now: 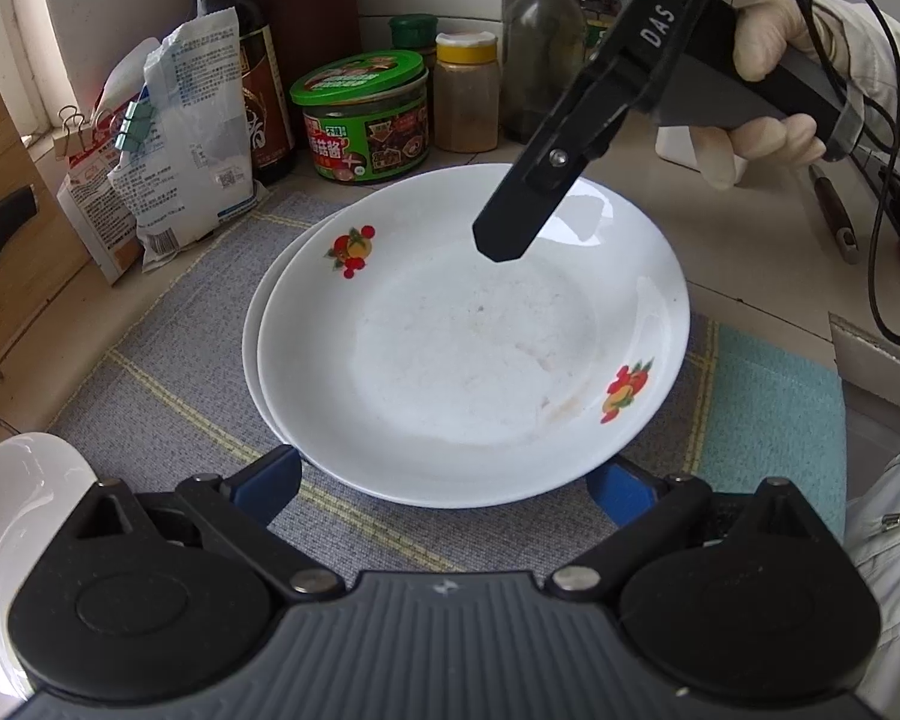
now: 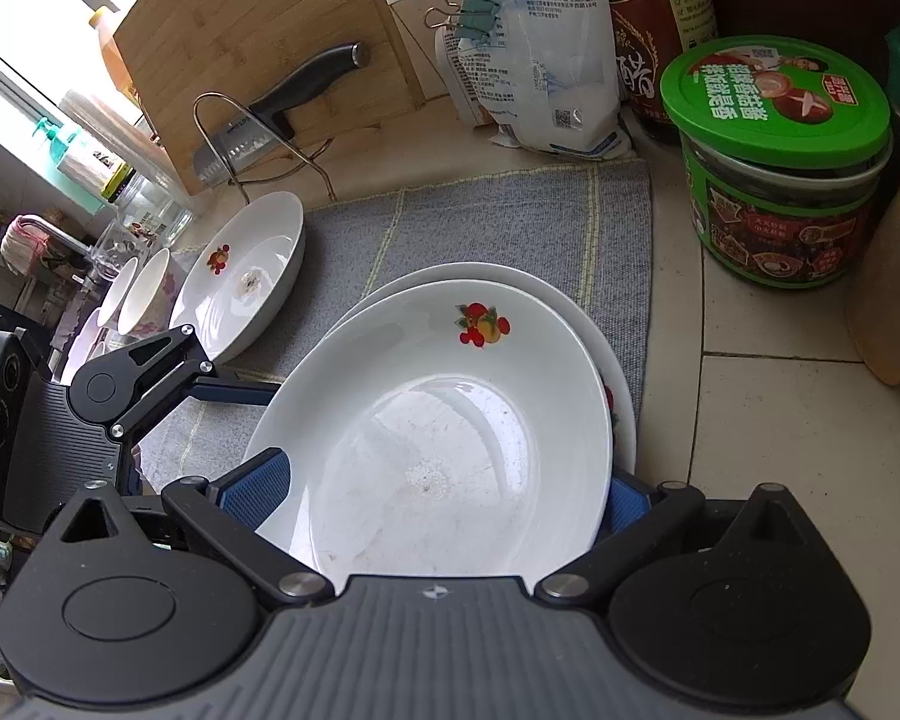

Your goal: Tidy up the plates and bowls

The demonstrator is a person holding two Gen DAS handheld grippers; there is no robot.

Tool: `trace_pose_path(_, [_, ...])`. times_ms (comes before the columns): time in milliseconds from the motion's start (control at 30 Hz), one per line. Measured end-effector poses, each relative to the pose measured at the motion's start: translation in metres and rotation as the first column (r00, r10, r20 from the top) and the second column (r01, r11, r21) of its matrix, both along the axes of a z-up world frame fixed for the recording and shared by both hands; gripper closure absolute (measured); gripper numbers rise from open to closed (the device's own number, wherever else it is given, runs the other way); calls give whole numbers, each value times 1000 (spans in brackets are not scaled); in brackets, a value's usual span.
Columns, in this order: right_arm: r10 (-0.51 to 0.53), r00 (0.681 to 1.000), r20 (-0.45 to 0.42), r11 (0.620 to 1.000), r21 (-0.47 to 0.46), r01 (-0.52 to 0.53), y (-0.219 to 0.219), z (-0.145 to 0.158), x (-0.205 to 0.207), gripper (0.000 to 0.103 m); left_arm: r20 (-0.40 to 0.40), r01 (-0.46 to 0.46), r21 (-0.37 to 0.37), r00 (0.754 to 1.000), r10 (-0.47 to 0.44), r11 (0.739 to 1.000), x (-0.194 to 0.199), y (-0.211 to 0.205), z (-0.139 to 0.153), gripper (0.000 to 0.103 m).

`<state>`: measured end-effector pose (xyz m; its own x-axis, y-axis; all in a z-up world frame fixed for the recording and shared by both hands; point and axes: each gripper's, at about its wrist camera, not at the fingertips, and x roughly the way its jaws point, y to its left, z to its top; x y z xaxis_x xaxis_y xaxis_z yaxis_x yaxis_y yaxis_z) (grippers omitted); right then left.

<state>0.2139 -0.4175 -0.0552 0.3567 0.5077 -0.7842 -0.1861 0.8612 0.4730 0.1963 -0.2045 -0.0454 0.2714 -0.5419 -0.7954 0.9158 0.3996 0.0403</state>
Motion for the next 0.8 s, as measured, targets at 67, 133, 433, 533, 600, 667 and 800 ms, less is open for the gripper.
trace_pose_path(67, [0, 1000, 4, 1000, -14, 0, 1, 1, -1, 0, 6, 2, 1, 1000, -2, 1000, 0, 0, 2, 3])
trace_pose_path(133, [-1, 1000, 6, 1000, -28, 1, 4, 2, -1, 0, 7, 1, -2, 1000, -1, 1000, 0, 0, 3, 3])
trace_pose_path(433, [6, 1000, 12, 993, -116, -4, 13, 8, -4, 0, 21, -12, -10, 1000, 13, 1000, -3, 0, 8, 3])
trace_pose_path(533, [7, 1000, 12, 991, -131, -5, 14, 9, -6, 0, 29, -15, -13, 999, 16, 1000, -4, 1, 10, 3])
trace_pose_path(600, [11, 1000, 17, 990, -144, -9, 16, 10, -8, 0, 32, -20, -15, 999, 21, 1000, -5, 2, 11, 3])
trace_pose_path(667, [12, 1000, 18, 988, -156, -9, 17, 11, -9, 0, 33, -30, -18, 999, 31, 999, -6, 3, 12, 3])
trace_pose_path(800, [12, 1000, 25, 985, -174, -7, 17, 13, -13, 0, 37, -50, -31, 998, 51, 998, -10, 6, 15, 3])
